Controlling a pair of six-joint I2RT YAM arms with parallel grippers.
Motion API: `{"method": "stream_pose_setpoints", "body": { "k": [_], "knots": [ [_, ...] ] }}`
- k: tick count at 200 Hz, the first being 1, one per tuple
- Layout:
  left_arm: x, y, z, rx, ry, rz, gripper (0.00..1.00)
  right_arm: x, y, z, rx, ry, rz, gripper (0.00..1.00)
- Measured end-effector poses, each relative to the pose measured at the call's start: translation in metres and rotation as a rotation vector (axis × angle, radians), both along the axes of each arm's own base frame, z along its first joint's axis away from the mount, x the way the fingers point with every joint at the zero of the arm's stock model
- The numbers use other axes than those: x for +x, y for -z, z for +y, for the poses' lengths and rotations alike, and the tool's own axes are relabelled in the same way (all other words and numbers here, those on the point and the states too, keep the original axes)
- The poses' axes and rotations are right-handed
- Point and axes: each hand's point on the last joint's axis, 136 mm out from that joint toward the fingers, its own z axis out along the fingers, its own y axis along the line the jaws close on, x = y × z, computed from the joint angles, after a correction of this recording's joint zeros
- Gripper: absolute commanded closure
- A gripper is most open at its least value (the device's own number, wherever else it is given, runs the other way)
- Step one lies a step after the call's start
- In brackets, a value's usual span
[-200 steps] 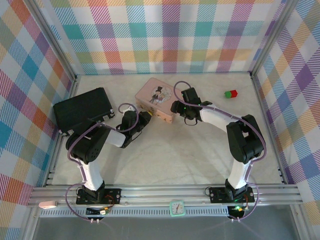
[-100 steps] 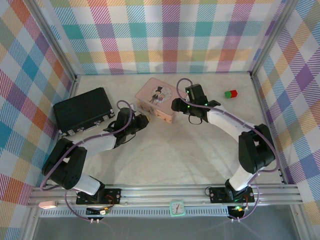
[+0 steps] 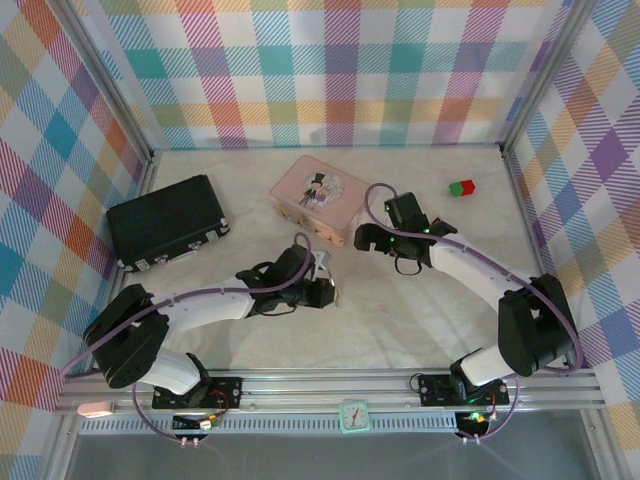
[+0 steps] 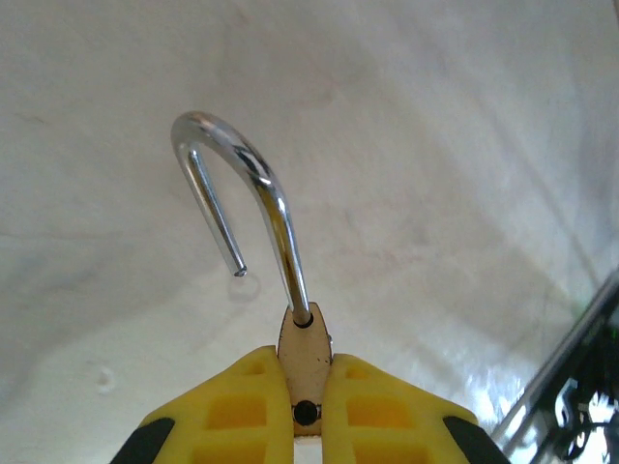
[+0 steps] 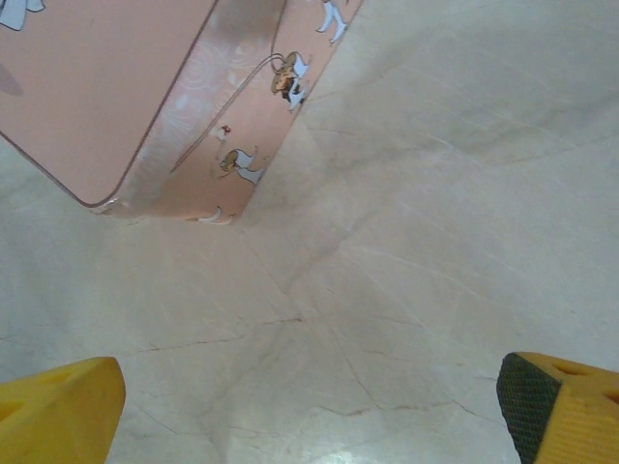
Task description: Unlock the padlock with the key
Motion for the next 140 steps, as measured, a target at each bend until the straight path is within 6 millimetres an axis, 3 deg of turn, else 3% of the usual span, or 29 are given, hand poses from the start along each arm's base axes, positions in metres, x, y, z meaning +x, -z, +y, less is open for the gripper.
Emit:
{"method": "stream_pose_setpoints", "body": {
  "k": [28,82,140],
  "knots": [
    [-0.017,0.02,-0.01,0.033,0.064,0.047,1.0,0.0,-0.009,-0.002,0.003,0.009,-0.026,0.01],
    [-0.017,0.034,-0.019,0.045,0.092,0.064,1.0,0.002,-0.011,-0.004,-0.005,0.017,-0.035,0.01],
    [-0.016,0.044,-0.02,0.065,0.09,0.079,0.86,0.003,-0.015,-0.007,-0.011,0.027,-0.051,0.01]
  ]
}}
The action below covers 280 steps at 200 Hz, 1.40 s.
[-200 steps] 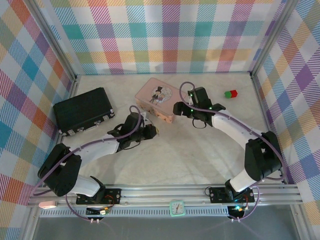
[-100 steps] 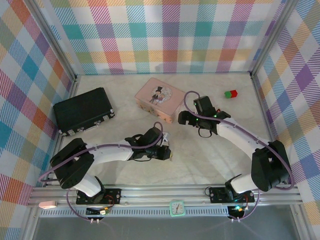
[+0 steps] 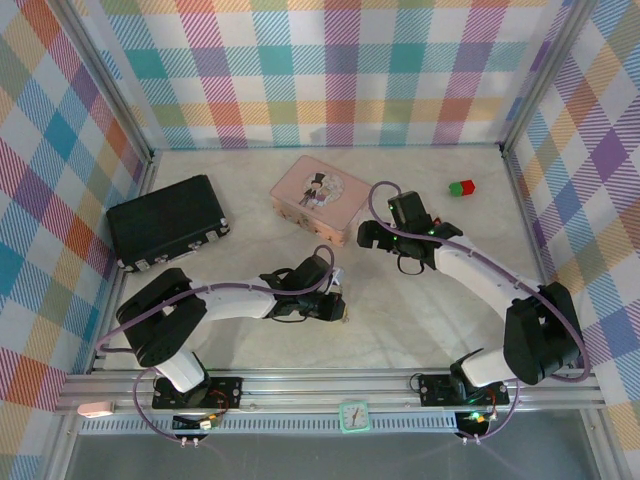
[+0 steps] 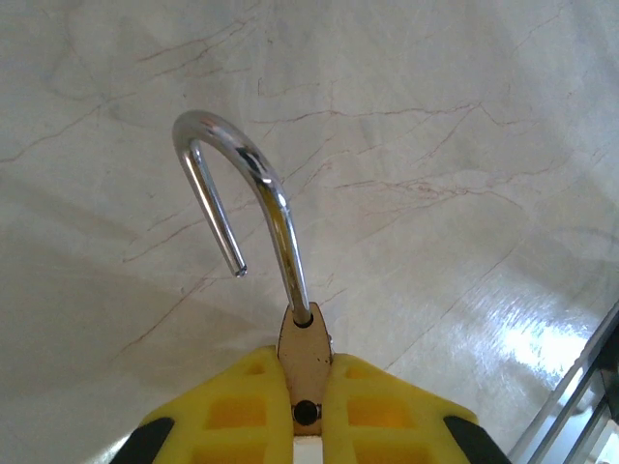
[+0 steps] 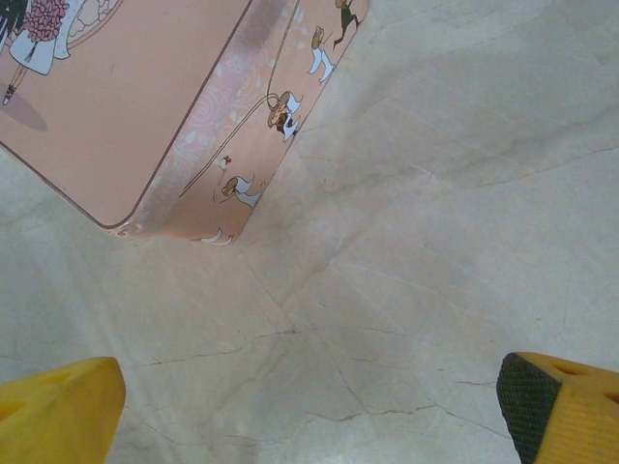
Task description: Unlock the padlock with the key
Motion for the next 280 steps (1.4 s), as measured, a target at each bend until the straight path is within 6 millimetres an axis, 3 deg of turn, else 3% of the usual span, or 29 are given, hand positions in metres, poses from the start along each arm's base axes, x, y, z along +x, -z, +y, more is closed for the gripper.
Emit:
{"method": "stream_pose_setpoints", "body": {
  "k": [84,119,145,172,216,244,280],
  "knots": [
    [0.009,0.003,0.015,0.076,-0.06,-0.04,0.53,0.003,0.0,-0.005,-0.024,0.015,-0.013,0.01],
    [0.028,-0.026,0.029,0.076,-0.123,-0.122,0.46,0.008,0.0,-0.017,-0.061,0.037,-0.029,0.01],
    [0.063,-0.061,0.048,0.073,-0.216,-0.241,0.39,0.015,0.002,-0.039,-0.123,0.066,-0.049,0.01],
    [0.107,-0.096,0.088,0.118,-0.372,-0.391,0.27,0.024,0.007,-0.074,-0.199,0.125,-0.068,0.01],
    [0.167,-0.127,0.19,0.271,-0.685,-0.565,0.19,0.034,0.026,-0.144,-0.305,0.248,-0.097,0.01],
    [0.187,-0.132,0.249,0.395,-0.845,-0.618,0.18,0.036,0.045,-0.174,-0.357,0.288,-0.122,0.01],
    [0.196,-0.125,0.304,0.545,-0.98,-0.648,0.17,0.044,0.067,-0.187,-0.343,0.281,-0.194,0.01]
  ]
}}
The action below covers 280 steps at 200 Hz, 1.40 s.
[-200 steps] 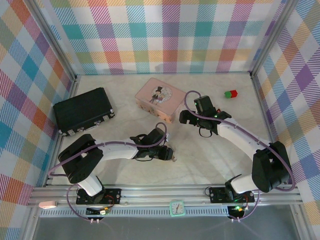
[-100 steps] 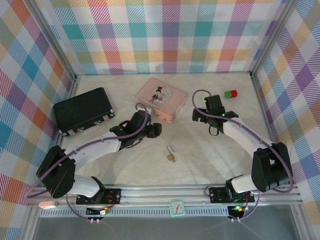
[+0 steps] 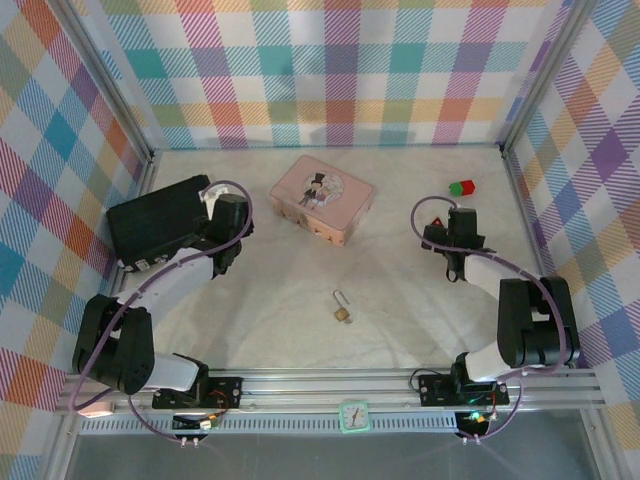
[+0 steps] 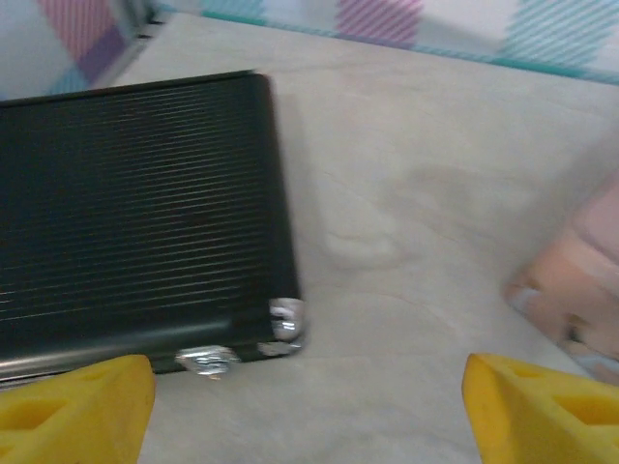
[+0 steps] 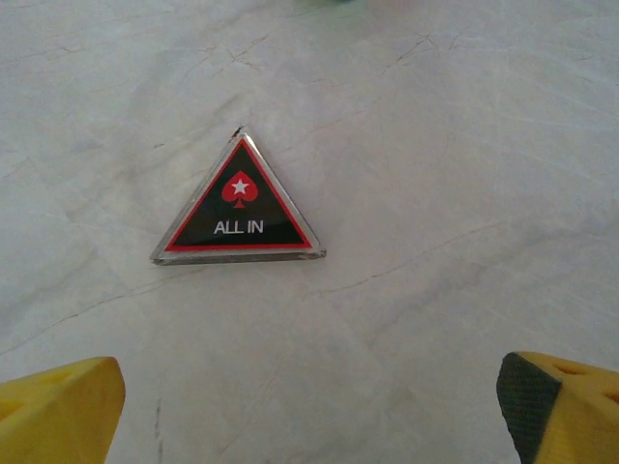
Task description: Unlock the padlock with the key
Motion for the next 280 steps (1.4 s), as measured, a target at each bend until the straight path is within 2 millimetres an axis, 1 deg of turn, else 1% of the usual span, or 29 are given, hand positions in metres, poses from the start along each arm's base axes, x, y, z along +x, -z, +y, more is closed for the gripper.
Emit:
{"method": "stream_pose_setpoints", "body": {
  "k": [15,32,61,87,113,126,148,167,182,197,235,280],
  "knots": [
    [-0.005,0.008,0.018,0.049,-0.05,0.007,0.17,0.003,0.005,-0.001,-0.008,-0.017,-0.032,0.01],
    [-0.015,0.023,0.033,0.108,-0.086,0.031,0.17,0.008,0.003,0.001,-0.008,-0.039,-0.088,0.01],
    [-0.025,0.047,0.047,0.159,-0.097,0.048,0.17,0.01,-0.003,0.007,0.0,-0.079,-0.187,0.01],
    [-0.02,0.062,0.055,0.152,-0.101,0.038,0.16,0.007,-0.002,0.01,0.013,-0.105,-0.214,0.01],
    [-0.014,0.076,0.058,0.136,-0.067,0.022,0.17,0.013,-0.013,0.012,0.02,-0.131,-0.268,0.01],
    [-0.011,0.078,0.058,0.112,-0.041,-0.009,0.17,0.014,-0.018,0.014,0.022,-0.142,-0.315,0.01],
    [-0.012,0.085,0.067,0.052,-0.019,-0.059,0.17,0.008,-0.011,0.013,0.021,-0.141,-0.315,0.01],
    [-0.014,0.093,0.066,0.019,0.021,-0.075,0.17,0.007,-0.011,0.013,0.021,-0.14,-0.319,0.01],
    [-0.008,0.097,0.058,-0.003,0.073,-0.101,0.17,0.009,-0.014,0.013,0.02,-0.141,-0.333,0.01],
    [-0.007,0.102,0.051,-0.013,0.112,-0.102,0.17,0.01,-0.016,0.013,0.02,-0.141,-0.342,0.01],
    [-0.002,0.092,0.046,-0.024,0.143,-0.149,0.14,0.011,-0.018,0.013,0.019,-0.141,-0.35,0.01],
    [0.0,0.088,0.044,-0.026,0.15,-0.167,0.13,0.011,-0.018,0.013,0.019,-0.141,-0.35,0.01]
  ]
}}
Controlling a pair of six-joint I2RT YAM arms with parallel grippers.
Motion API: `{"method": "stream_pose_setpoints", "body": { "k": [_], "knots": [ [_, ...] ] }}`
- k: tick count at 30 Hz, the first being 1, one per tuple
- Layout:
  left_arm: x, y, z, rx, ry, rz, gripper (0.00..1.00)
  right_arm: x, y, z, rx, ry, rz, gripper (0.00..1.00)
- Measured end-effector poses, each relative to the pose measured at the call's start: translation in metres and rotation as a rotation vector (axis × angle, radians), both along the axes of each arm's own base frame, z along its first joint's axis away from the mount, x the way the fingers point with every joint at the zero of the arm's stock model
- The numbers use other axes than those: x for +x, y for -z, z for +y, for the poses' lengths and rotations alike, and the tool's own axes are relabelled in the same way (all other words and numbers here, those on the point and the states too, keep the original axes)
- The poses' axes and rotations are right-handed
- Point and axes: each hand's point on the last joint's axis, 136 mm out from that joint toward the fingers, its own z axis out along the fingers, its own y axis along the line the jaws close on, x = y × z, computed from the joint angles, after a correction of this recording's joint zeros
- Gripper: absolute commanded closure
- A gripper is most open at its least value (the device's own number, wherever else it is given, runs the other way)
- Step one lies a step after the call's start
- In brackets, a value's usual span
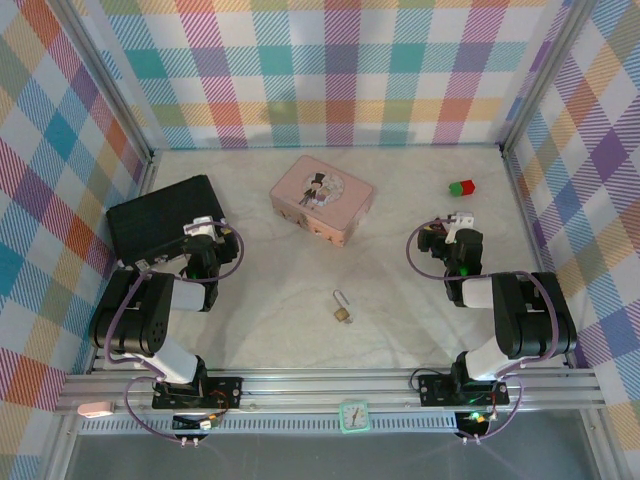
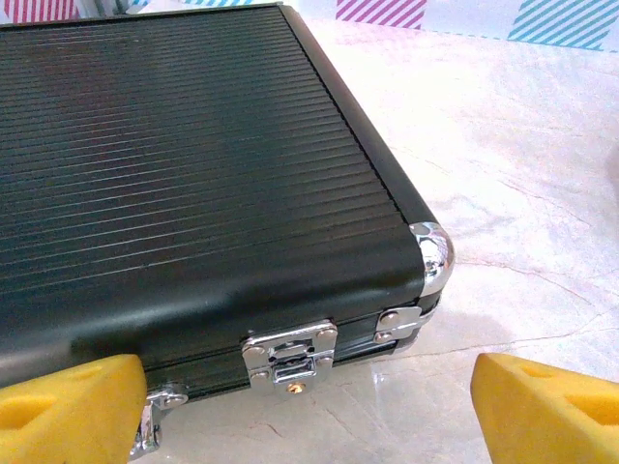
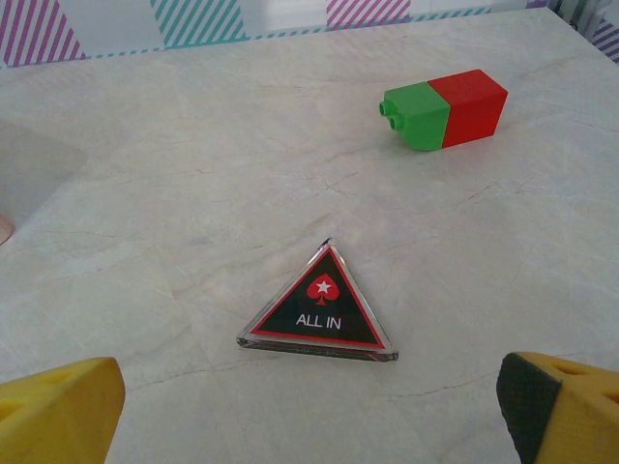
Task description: Unlock the padlock with the key
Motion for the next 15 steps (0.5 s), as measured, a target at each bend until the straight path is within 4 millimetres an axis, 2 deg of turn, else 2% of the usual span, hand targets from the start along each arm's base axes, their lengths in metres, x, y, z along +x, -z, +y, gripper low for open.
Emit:
{"method": "stream_pose_setpoints", "body": {
  "k": [11,15],
  "knots": [
    [0.0,0.0,-0.0009,0.002,0.003,0.0,0.11,0.0,-0.0001,0.0,0.0,0.0,0.0,0.01],
    [0.0,0.0,-0.0009,0.007,0.005,0.001,0.07,0.0,0.0,0.0001,0.0,0.0,0.0,0.01]
  ]
}}
